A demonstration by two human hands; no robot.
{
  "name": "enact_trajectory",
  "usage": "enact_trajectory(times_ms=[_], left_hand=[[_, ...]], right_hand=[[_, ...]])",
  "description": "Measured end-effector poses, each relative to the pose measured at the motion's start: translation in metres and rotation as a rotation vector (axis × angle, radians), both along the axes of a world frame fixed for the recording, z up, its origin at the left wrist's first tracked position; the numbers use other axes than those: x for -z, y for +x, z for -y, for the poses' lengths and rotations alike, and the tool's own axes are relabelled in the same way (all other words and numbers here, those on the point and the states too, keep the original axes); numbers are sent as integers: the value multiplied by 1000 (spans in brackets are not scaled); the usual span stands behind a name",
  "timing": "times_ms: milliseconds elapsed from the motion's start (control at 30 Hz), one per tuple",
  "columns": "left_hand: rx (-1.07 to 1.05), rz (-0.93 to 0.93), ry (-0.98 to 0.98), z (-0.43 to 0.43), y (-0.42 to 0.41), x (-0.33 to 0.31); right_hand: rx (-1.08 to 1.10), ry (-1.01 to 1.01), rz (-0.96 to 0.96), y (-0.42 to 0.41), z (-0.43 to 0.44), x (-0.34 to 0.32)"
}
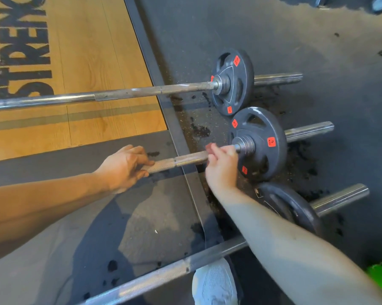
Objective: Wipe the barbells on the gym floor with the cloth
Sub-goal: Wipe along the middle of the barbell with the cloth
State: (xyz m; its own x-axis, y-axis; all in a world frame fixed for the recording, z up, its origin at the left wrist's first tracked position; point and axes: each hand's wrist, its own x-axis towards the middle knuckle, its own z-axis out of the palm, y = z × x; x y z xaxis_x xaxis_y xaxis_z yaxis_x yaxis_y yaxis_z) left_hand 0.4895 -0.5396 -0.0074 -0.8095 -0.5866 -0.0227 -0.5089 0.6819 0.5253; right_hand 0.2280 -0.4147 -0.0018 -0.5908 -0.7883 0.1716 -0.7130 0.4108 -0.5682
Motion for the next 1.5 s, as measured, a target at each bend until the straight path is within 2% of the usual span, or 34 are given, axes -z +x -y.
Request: enact_trajectory(times_ms=[100, 200, 367, 467, 633, 733, 867, 933, 1000, 1167, 1267, 1400, 1500], left_hand=[[-27, 38, 6, 0, -2, -2], [-39, 44, 25, -2, -4, -4], [-37, 32, 35, -1, -2, -3], [-30, 13, 31, -2, -1, -2], [-29, -1, 9, -5, 0, -4], [-25, 2, -4, -7, 1, -6], [-26, -24, -16, -8, 4, -5], [-43, -31, -34, -9, 6, -5], [-59, -23, -66, -12, 11, -6], [-123, 15, -96, -17, 44, -13], [-173, 48, -128, -18, 69, -18], [-171, 56, -147, -17, 93, -22], [-166, 84, -151, -17, 108, -22]], right_hand=[[-263, -8, 57, 55, 0, 0], [-454, 2, 18, 40, 0, -6], [-320, 38, -129, -50, -2, -8], [-393, 40, -152, -42, 1, -11], [-718, -15, -51, 40, 22, -8], [-902, 5, -76, 22, 29, -14], [-838, 31, -180, -54, 14, -26], [-800, 60, -208, -65, 9, -26], [-797, 34, -176, -43, 15, -21], [-1012, -9, -77, 48, 34, -5], [-1029, 31, -73, 23, 35, -12], [-948, 61, -154, -28, 25, -20], [-898, 73, -130, -12, 23, -16]])
